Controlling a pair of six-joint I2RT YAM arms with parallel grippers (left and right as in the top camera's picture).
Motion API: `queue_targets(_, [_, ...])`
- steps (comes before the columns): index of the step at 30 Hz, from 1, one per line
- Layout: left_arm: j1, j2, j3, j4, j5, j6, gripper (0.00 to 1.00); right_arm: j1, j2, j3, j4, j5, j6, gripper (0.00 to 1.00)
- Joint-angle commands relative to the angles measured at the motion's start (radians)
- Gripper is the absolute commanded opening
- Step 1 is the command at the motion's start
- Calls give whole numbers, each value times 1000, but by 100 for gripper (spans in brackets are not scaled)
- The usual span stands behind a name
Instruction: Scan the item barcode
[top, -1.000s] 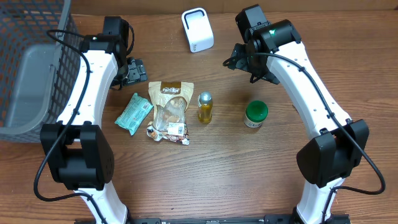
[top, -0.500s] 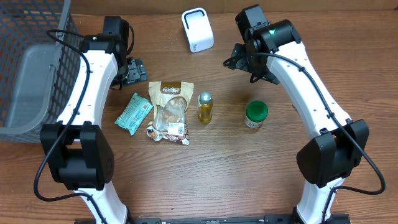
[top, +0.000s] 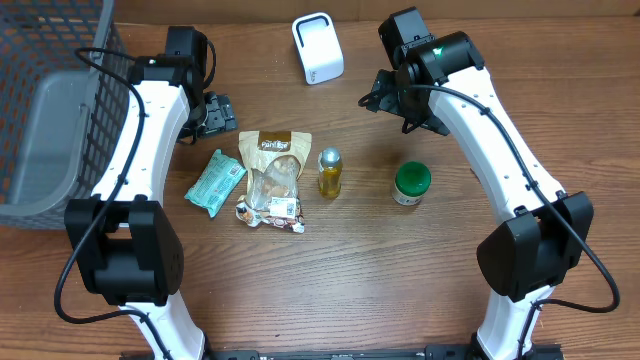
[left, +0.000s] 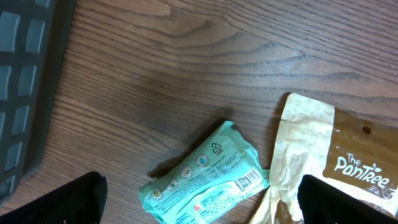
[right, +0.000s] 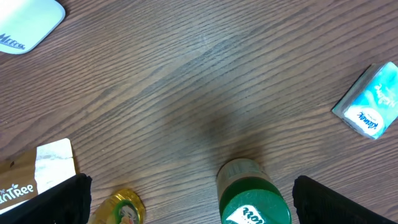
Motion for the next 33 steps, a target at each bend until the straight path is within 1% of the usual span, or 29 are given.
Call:
queue_targets(1, [-1, 8, 19, 0, -13, 15, 100, -4, -35, 32, 5, 2, 4, 100])
queue_targets(11, [-1, 8, 19, 0, -13, 15, 100, -4, -35, 32, 9, -29, 4, 100])
queue_targets(15, [-1, 8, 19, 0, -13, 15, 100, -4, -35, 32, 13, -86, 4, 100])
queue_targets(21, [-1, 8, 19, 0, -13, 15, 100, -4, -35, 32, 19, -89, 4, 100])
queue_targets(25, [-1, 8, 19, 0, -13, 15, 100, -4, -35, 32, 24, -135, 2, 100])
queue_targets(28, [-1, 8, 19, 0, -13, 15, 100, -4, -36, 32, 29, -142, -58, 100])
queue_targets(33, [-1, 8, 19, 0, -13, 15, 100, -3, -70, 38, 32, -142, -77, 99])
